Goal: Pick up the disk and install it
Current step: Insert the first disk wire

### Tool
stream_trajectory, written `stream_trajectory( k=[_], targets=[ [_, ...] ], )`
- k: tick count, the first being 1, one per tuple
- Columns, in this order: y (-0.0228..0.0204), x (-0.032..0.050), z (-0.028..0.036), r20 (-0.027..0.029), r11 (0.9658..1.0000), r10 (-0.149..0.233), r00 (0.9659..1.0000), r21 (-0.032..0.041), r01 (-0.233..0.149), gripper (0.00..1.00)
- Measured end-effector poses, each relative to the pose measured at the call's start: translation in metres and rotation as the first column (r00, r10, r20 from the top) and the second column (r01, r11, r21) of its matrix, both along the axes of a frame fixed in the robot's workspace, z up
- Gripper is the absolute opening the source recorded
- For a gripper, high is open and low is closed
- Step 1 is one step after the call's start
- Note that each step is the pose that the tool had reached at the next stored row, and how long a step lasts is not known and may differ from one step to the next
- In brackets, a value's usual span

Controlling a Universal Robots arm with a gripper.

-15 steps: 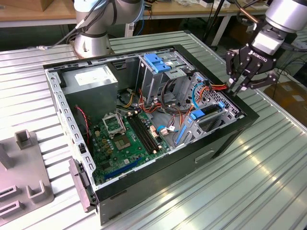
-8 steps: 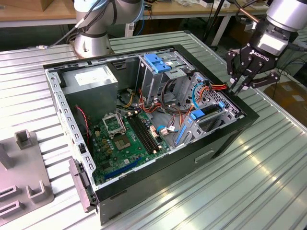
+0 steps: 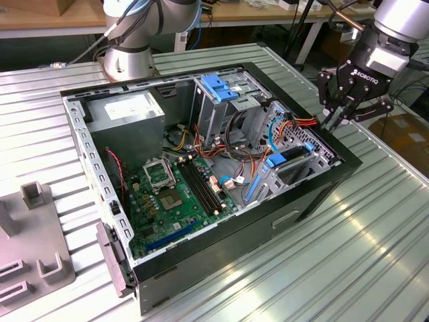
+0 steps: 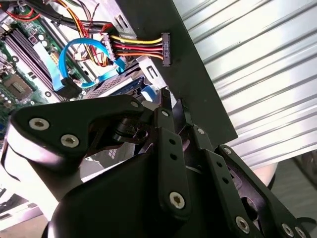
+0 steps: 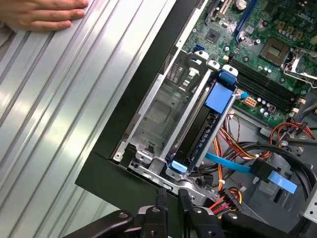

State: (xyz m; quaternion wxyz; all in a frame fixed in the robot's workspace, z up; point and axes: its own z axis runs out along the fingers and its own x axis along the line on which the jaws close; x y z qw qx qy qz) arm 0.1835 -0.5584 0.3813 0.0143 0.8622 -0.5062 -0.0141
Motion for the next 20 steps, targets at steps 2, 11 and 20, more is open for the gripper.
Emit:
stream_trajectory(
  k=[2,11,20],
  targets=[
    [0.0005,0.0021,-0.0002,0.0,0.9999,0.013,0.9999,-0.0001,-0.013,0.24],
    [0.0055,0.0049,-0.0018,0.0043,0.9927,0.121,0.9927,-0.0018,-0.121,0.24],
    [0.0126,0.0047,-0.0022,0.0077,0.9768,0.214,0.9768,-0.0028,-0.214,0.24]
  ],
)
